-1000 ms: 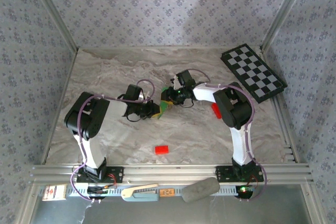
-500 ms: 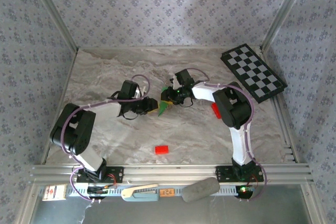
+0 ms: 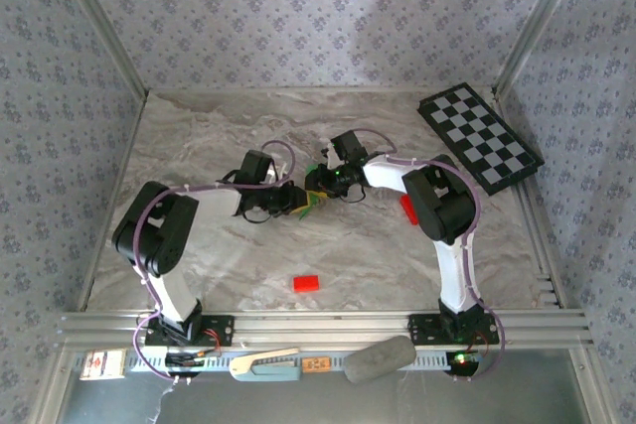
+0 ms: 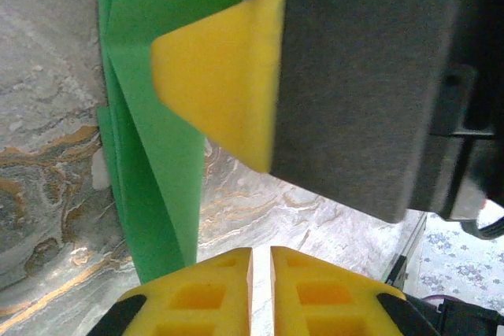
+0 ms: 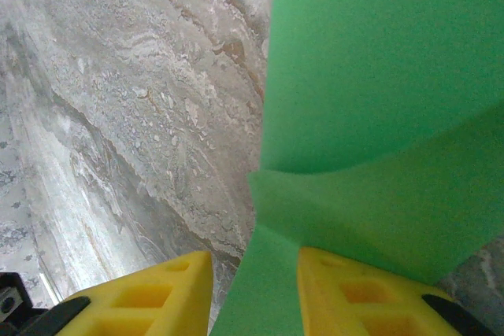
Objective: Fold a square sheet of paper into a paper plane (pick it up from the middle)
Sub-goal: Fold the wing for the fifth time at the center of the table.
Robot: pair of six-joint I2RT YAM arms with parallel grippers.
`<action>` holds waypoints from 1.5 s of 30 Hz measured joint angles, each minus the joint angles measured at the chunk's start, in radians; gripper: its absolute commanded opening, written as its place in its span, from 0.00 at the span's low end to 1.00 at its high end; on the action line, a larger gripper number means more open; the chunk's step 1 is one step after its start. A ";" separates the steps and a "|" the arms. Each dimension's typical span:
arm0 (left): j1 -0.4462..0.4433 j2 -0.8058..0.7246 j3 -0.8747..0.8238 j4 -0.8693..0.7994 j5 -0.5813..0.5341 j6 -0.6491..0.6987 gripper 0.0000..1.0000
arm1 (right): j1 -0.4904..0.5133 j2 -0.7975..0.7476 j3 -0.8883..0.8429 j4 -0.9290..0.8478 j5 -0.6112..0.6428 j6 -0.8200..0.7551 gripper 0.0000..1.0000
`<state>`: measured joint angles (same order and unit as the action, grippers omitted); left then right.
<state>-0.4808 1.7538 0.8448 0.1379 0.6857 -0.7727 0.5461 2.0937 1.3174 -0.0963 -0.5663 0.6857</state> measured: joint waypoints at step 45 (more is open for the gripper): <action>-0.019 0.088 0.002 -0.030 -0.022 -0.003 0.03 | 0.007 0.002 0.022 -0.058 0.006 -0.014 0.34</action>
<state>-0.4995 1.8416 0.8467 0.1078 0.6636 -0.7753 0.5533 2.0953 1.3396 -0.1547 -0.5602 0.6720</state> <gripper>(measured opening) 0.052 0.342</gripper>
